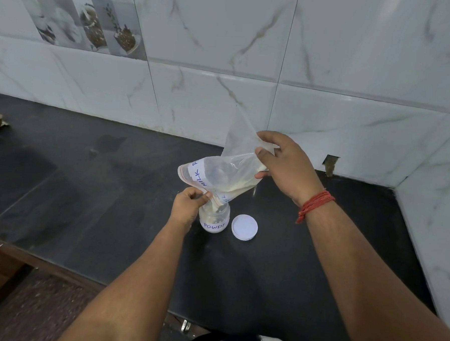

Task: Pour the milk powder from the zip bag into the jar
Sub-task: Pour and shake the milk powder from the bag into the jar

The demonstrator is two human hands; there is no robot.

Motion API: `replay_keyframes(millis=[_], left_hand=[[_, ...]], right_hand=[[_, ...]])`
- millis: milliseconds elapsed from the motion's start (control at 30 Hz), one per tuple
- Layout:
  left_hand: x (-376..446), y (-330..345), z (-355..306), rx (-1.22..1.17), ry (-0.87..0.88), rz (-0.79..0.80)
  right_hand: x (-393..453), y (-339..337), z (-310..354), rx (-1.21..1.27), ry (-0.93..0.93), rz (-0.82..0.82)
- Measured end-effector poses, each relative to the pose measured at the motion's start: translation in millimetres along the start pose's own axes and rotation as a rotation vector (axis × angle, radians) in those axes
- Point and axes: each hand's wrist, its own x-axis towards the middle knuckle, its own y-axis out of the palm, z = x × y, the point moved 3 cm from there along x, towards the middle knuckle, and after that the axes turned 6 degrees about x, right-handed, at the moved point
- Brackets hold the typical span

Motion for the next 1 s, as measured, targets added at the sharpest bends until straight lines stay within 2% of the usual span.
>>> replay_keyframes(millis=[167, 400, 567, 1000], left_hand=[[1.0, 1.4, 1.3, -0.032, -0.01, 0.003], [1.2, 1.4, 1.3, -0.053, -0.01, 0.021], [2.9, -0.5, 3.0, -0.032, -0.021, 0.025], [2.7, -0.3, 2.5, 0.031, -0.033, 0.018]], right_hand=[[-8.6, 2.1, -0.9, -0.005, -0.079, 0.082], [-16.3, 0.0, -6.3, -0.137, -0.173, 0.147], [-15.0, -8.3, -8.6, -0.283, -0.205, 0.074], [-20.4, -6.7, 4.8, -0.333, -0.364, -0.039]])
